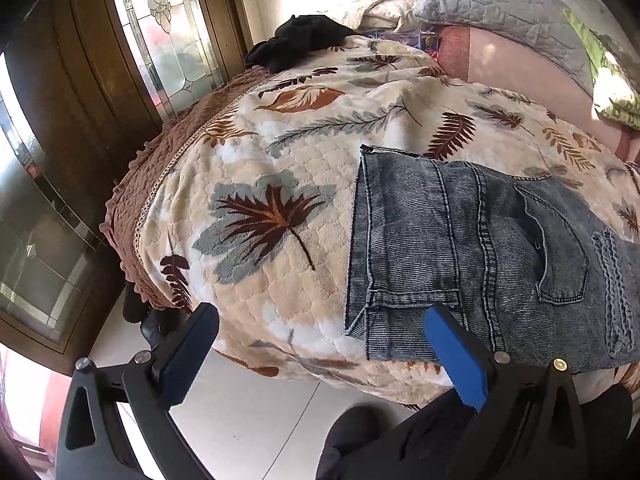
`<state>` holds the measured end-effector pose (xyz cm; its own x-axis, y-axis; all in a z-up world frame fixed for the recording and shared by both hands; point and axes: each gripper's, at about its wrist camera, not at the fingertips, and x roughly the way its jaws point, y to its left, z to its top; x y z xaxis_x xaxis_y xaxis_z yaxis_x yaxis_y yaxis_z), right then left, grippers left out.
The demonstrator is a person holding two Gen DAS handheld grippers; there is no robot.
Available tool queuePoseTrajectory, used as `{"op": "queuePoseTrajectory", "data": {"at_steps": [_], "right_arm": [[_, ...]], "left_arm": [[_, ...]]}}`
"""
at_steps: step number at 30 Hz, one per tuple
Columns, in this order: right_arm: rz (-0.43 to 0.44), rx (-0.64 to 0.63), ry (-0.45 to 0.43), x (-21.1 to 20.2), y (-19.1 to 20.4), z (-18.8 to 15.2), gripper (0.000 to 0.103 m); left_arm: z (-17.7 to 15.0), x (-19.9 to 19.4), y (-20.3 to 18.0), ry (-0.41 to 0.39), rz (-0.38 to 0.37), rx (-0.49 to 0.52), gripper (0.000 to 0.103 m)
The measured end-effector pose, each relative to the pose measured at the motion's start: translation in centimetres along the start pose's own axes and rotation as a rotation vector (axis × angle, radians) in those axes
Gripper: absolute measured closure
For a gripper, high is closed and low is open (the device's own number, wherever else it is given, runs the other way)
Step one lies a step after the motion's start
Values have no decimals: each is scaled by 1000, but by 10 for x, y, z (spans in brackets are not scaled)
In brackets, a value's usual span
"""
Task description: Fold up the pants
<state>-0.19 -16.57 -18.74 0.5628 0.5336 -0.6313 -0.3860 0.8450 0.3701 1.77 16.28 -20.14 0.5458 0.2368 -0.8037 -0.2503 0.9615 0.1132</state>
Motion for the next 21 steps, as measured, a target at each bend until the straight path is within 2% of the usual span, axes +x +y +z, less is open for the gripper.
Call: {"op": "queuePoseTrajectory", "data": {"at_steps": [10,16,21], "right_arm": [[-29,10,24,12,-10,-2,54],[43,61,5,15,-26,-11,54],[1,47,22,21,-29,-20,54]], "left_arm": [[4,11,-6,11,15,13,0],[7,16,-13,20,23,31,0],[9,19,-16,30,35,37,0]]}}
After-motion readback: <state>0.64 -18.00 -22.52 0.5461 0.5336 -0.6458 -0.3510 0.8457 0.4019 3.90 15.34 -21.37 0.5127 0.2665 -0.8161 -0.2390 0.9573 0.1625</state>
